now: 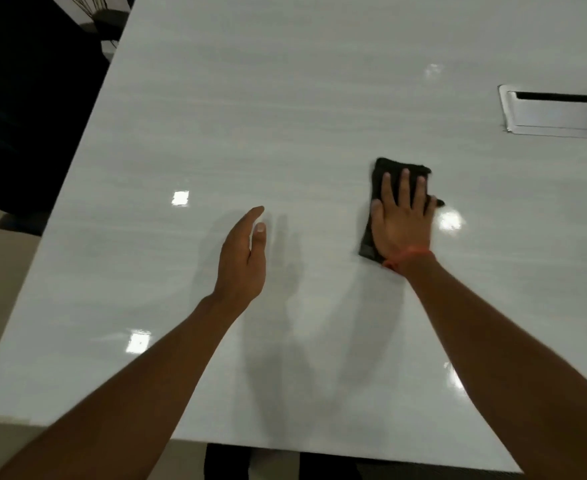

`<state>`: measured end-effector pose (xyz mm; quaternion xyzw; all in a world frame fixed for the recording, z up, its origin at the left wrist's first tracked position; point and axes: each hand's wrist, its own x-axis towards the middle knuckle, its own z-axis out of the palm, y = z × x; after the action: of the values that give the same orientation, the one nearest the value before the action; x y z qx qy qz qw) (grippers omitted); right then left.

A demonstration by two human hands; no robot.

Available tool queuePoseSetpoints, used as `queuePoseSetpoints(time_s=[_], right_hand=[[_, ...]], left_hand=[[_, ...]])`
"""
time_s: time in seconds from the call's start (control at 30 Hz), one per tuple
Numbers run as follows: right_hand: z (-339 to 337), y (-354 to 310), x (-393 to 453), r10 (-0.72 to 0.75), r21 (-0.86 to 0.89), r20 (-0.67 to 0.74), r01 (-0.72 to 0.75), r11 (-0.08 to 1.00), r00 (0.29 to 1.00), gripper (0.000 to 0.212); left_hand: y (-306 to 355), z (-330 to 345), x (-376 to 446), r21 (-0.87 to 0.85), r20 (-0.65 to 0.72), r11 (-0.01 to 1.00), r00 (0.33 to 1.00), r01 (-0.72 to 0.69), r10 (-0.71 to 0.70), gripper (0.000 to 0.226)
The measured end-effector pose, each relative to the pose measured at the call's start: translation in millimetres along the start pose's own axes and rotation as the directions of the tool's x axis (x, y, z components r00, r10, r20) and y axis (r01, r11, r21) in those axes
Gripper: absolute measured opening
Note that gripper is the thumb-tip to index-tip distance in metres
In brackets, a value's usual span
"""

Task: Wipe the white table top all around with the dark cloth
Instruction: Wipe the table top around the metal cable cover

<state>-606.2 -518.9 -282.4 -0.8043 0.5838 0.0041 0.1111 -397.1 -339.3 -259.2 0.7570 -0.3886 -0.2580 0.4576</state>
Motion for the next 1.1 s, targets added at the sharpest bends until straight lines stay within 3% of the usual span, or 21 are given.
queuePoseSetpoints(time_s=[0.1,0.23,0.37,0.53,0.67,0.77,0.87,0.93,1.0,1.1], right_hand=[[20,-89,6,-0.102,0.036,0.010,0.102,0.994,0.995,0.068],[49,-190,-59,-0.346,0.031,0.015,0.346,0.938,0.938,0.061],[66,-215,-160,-0.487,-0.006,0.065,0.488,0.873,0.871,0.059],[50,-179,-210,-0.311,-0.023,0.092,0.314,0.949,0.946,0.060],[41,-193,-137,-0.031,-0.041,0.056,0.034,0.999,0.998,0.065],[49,-263,-55,0.019,-0.029,0.016,-0.019,0.999,1.000,0.068],[69,-362,-7,-0.105,-0.033,0.009,0.105,0.994,0.994,0.061],[83,-421,-21,-0.241,-0.026,0.004,0.241,0.970,0.971,0.062],[95,-456,-73,-0.435,-0.019,0.033,0.436,0.900,0.900,0.063],[103,-444,-187,-0.670,0.039,0.098,0.670,0.741,0.736,0.058]], left_hand=[[-14,-21,3,-0.018,-0.014,1.000,1.000,0.002,-0.002,0.039],[-33,-67,-6,-0.001,-0.017,1.000,1.000,-0.022,0.022,0.042],[-58,-133,-10,0.000,-0.013,0.999,0.999,-0.042,0.042,0.039],[-82,-215,-1,-0.056,-0.050,0.998,0.999,0.010,-0.013,0.041],[-106,-262,15,-0.060,-0.092,0.998,0.996,0.010,-0.016,0.042],[-126,-279,28,-0.051,-0.104,0.999,0.995,0.003,-0.008,0.042],[-139,-288,37,-0.062,-0.109,0.998,0.994,0.005,-0.012,0.044],[-143,-295,41,-0.066,-0.122,0.998,0.992,0.008,-0.016,0.045],[-144,-304,41,-0.057,-0.154,0.998,0.988,-0.010,0.002,0.045],[-143,-310,40,-0.035,-0.160,0.999,0.987,0.011,-0.017,0.045]])
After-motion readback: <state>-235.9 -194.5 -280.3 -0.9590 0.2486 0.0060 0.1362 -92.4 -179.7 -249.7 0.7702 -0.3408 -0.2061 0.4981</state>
